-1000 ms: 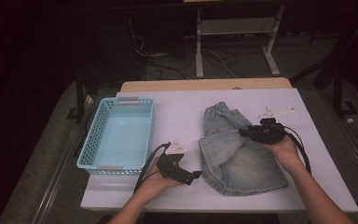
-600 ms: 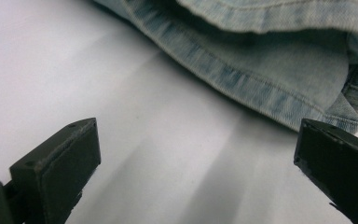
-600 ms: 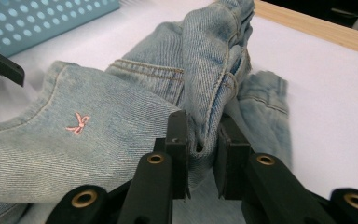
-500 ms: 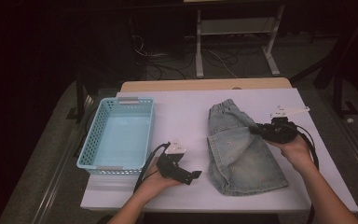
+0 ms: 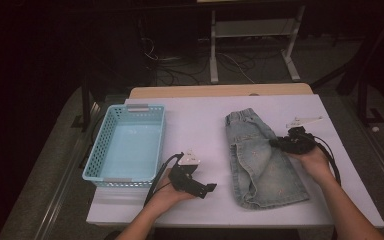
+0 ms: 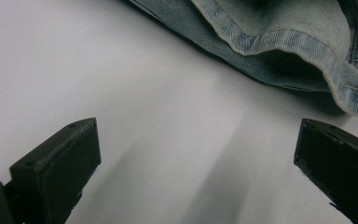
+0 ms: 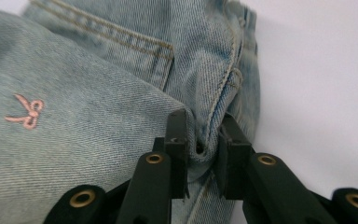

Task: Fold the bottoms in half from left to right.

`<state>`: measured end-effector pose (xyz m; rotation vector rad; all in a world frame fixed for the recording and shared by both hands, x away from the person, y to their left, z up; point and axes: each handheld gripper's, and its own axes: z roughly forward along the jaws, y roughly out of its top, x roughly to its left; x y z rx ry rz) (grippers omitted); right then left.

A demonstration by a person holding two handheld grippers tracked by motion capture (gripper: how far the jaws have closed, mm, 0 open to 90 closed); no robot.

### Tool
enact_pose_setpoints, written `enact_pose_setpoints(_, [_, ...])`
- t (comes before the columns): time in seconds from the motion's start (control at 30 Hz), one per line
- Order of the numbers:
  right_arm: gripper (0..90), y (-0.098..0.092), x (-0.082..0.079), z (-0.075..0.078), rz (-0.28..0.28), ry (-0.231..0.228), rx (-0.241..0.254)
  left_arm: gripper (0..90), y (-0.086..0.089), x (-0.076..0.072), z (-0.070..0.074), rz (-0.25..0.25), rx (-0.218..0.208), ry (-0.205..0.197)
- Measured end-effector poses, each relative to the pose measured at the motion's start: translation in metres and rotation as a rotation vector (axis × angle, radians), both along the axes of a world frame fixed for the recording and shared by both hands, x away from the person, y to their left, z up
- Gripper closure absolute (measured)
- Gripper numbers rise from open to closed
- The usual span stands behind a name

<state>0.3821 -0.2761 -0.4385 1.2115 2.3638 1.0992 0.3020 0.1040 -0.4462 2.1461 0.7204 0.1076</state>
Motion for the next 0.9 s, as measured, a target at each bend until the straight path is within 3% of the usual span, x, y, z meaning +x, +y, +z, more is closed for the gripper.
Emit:
enact_pose_setpoints(0.17, [69.2,-0.003,0.001,-0.005,-0.010,0.026,-0.002,0.2,-0.001,0.000,-0.001,-0.004,0.006,-0.002])
enact_pose_setpoints(0.27, [59.4,-0.005,0.000,-0.002,-0.016,0.028,0.008,0.2,-0.001,0.000,-0.001,-0.008,0.011,-0.004])
enact_pose_setpoints(0.33, [53.1,-0.008,-0.002,0.003,-0.022,0.026,0.043,0.2,-0.001,0.001,-0.001,-0.010,0.013,-0.004])
enact_pose_setpoints(0.5, [44.3,-0.013,-0.013,0.020,-0.022,-0.044,0.104,0.2,0.000,0.002,-0.001,-0.010,0.012,-0.001])
enact_pose_setpoints(0.7, [42.2,-0.010,-0.021,0.030,0.024,-0.047,0.130,0.2,-0.001,0.002,-0.001,-0.013,0.016,0.000])
enact_pose_setpoints(0.9, [43.6,0.007,-0.024,0.037,0.086,-0.042,0.143,0.2,-0.001,0.002,-0.002,-0.017,0.016,0.006])
